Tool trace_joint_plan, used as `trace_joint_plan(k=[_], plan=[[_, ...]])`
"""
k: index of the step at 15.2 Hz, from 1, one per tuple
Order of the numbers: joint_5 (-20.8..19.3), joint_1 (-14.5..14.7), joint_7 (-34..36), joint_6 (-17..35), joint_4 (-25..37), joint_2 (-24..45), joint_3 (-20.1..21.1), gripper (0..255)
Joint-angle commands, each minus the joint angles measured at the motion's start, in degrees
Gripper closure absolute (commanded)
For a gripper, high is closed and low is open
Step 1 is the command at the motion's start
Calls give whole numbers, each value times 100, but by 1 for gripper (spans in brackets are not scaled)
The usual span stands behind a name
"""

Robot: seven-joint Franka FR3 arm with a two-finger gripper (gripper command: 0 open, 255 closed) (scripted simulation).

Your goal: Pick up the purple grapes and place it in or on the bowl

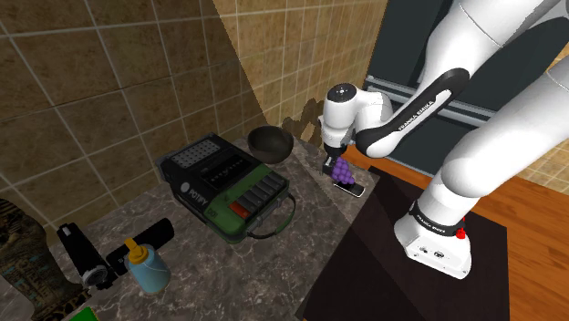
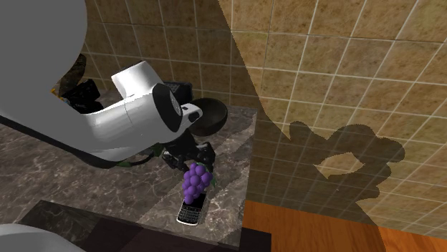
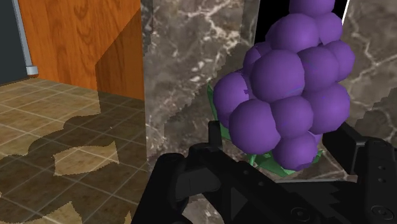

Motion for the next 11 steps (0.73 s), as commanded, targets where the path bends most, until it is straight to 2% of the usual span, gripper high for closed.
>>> trace_joint_plan(k=[1,6,11], plan=[[4,3,2,-5,-3,6,3,255],[513,269,-476,-470,19,-510,-146,255],[854,474,-832,-963,102,-965,-275,255]])
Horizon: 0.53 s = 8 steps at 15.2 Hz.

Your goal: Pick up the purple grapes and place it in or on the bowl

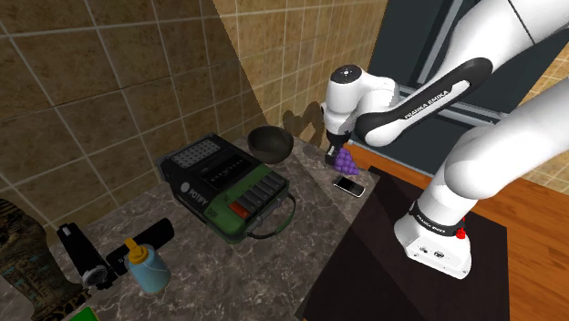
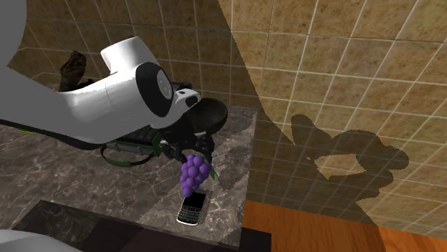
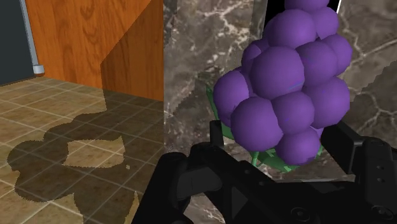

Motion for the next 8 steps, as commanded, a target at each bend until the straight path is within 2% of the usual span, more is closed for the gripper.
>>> trace_joint_plan(k=[1,8], plan=[[133,79,-153,-222,40,-201,-58,255],[416,259,-511,-908,254,-716,-186,255]])
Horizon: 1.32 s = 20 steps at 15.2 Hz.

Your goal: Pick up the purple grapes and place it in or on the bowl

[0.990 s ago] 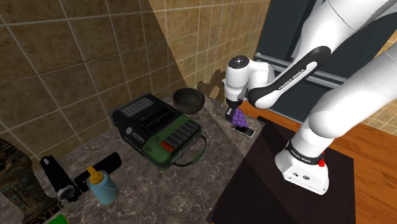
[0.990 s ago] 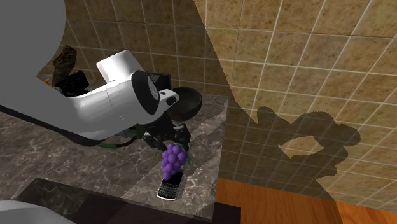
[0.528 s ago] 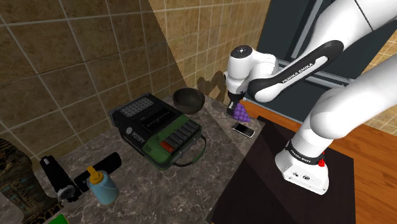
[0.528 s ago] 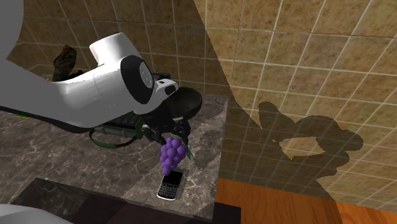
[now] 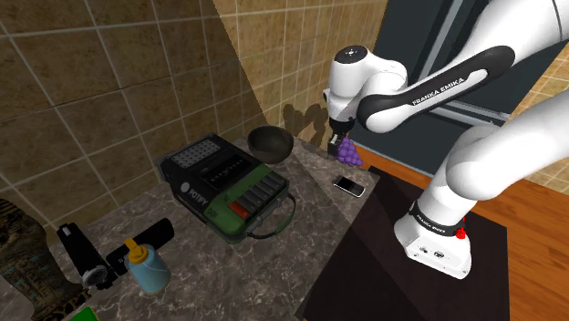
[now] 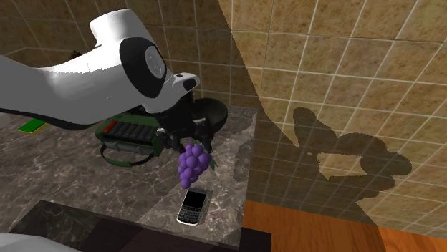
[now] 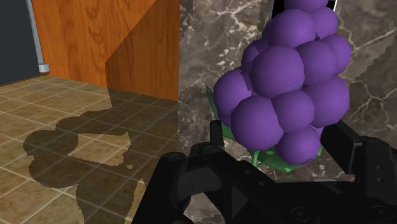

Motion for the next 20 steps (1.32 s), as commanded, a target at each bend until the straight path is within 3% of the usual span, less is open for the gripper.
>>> trace_joint_plan(k=[1,15,20], plan=[[75,50,-94,-211,70,-150,-30,255],[329,198,-559,-1404,696,-773,-168,255],[180,23,-308,-1278,1784,504,45,255]])
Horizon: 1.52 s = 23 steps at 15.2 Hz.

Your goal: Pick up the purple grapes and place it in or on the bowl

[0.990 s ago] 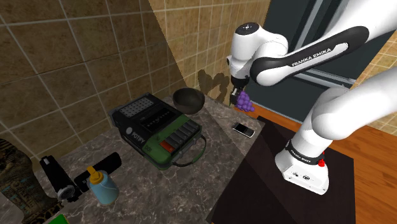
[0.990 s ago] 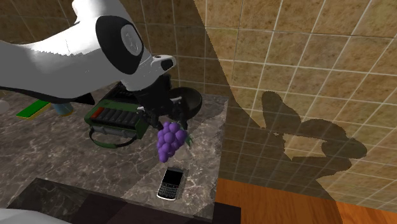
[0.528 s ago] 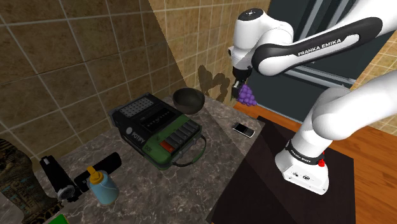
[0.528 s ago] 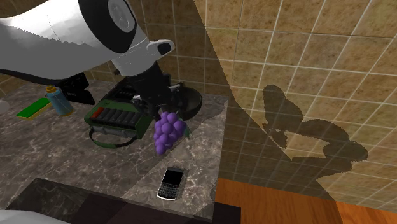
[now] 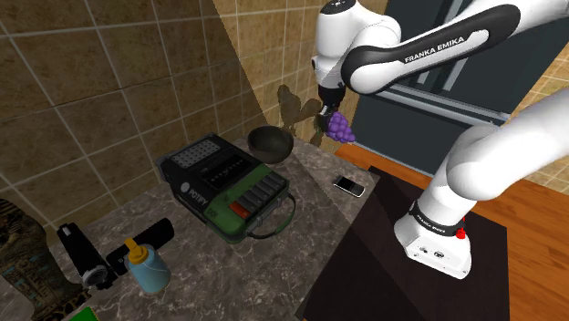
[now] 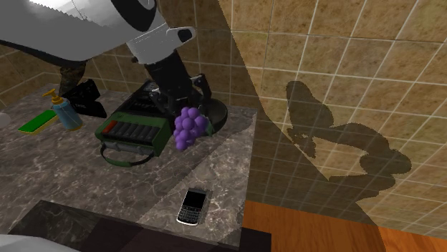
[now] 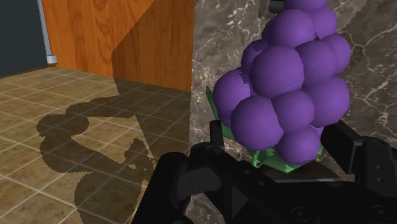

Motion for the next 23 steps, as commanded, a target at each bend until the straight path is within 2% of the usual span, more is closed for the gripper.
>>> trace_joint_plan(k=[1,9,15,16,23], plan=[[-100,-97,73,14,534,570,64,255],[-476,-202,417,-334,2546,2403,322,255],[-801,-79,566,-889,4330,3778,405,255],[-875,-23,577,-1052,4798,4111,411,255],[-987,-19,766,-611,4470,4265,373,255]])
